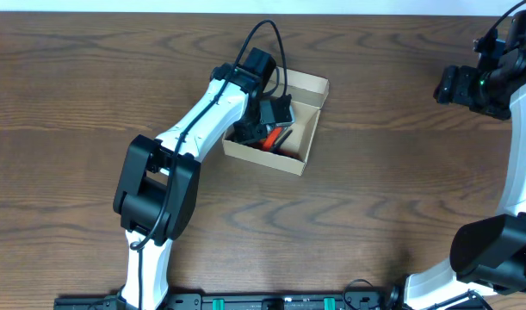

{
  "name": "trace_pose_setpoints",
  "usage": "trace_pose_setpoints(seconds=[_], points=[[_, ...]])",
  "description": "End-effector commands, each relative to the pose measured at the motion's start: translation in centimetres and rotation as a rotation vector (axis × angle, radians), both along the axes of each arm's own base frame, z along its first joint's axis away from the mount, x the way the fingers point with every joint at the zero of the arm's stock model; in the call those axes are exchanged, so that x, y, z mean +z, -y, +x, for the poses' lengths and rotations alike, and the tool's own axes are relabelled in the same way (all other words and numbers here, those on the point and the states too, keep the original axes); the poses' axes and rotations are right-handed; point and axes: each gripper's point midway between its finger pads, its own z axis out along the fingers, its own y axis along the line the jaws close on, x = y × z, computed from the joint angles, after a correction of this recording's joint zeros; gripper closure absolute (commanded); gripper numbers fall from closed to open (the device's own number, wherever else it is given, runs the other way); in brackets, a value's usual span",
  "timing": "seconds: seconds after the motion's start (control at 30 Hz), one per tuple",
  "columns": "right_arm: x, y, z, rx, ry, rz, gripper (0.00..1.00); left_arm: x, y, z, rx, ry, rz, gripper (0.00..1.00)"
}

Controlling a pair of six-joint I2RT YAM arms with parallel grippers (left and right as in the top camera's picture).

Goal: Pack container
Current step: 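Carry the black marker into the cardboard box and release, then raise both grippers and move them to the box's sides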

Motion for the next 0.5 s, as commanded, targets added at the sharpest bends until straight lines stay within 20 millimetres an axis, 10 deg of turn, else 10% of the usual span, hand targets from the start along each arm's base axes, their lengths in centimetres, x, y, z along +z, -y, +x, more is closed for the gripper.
trace_pose_setpoints(seconds=[0.0,0.17,0.3,0.47], points=[[0.1,-0.2,-0.1,0.016,0.003,0.001,0.14,0.3,-0.2,0.4,0.01,0.015,0.011,0.66],[0.1,-0.2,-0.1,0.018,0.004,0.0,0.14,0.4,-0.1,0.4,0.056,0.01,0.005,0.63],[0.3,-0.1,0.2,0.02,0.019,-0.005,0.14,1.5,-0.3,0.5,0.104,0.037,0.025,0.3],[1.1,0.5,1.9,0.02,0.082,-0.073,0.14,5.9,-0.6,1.6,0.189,0.115,0.009,0.22]])
